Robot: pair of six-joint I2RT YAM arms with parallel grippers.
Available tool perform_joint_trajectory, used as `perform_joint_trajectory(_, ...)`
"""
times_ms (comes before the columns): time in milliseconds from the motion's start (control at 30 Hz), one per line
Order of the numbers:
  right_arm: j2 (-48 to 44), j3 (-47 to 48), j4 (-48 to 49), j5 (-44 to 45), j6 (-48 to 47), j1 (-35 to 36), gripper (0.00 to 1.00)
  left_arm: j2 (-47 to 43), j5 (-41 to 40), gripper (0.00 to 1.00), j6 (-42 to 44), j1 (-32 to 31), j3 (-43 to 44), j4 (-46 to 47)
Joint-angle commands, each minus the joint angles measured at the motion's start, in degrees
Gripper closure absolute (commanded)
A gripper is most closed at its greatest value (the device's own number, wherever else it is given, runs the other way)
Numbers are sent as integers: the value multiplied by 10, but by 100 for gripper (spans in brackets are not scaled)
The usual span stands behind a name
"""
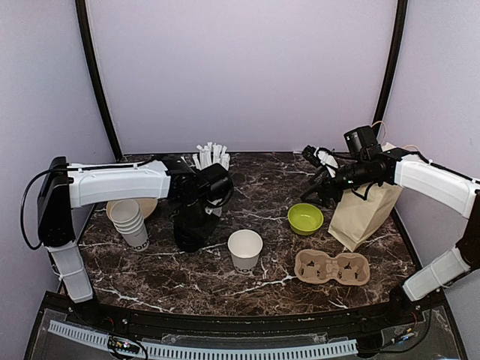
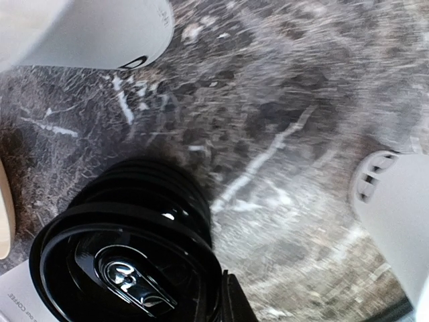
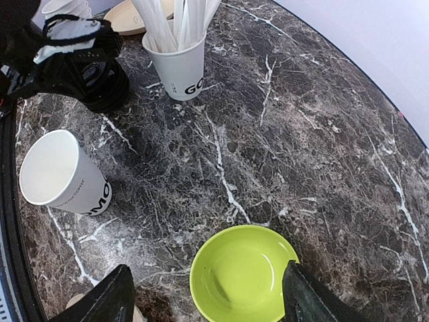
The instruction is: Pack the takeout coffee
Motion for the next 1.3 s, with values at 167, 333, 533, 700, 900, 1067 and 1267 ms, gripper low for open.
perform_joint_trajectory(167, 8, 14, 3, -21, 2, 9, 24, -112, 94, 93, 31, 42, 12, -7)
perform_joint_trajectory(333, 4, 38, -12, -51, 7, 14, 24, -149, 174, 93, 75, 44, 78, 17)
perform_joint_trajectory(533, 26, 109, -28, -178, 70, 15, 18, -195, 296, 93, 101, 44, 126, 120)
perform_joint_trajectory(700, 39, 122, 94, -292, 238, 19, 11, -258, 354, 95, 90, 45, 55, 312)
perform_joint_trajectory(900, 60, 134, 226, -373, 428, 37, 3, -305, 413, 95, 53, 44, -56, 545)
perform_joint_trajectory(1067, 72, 139, 374, -406, 586, 52, 1, -284, 452, 94, 42, 44, -61, 598)
perform_joint_trajectory(1267, 84, 110, 576, -420, 767, 74, 1, -266, 477, 94, 16, 44, -74, 648)
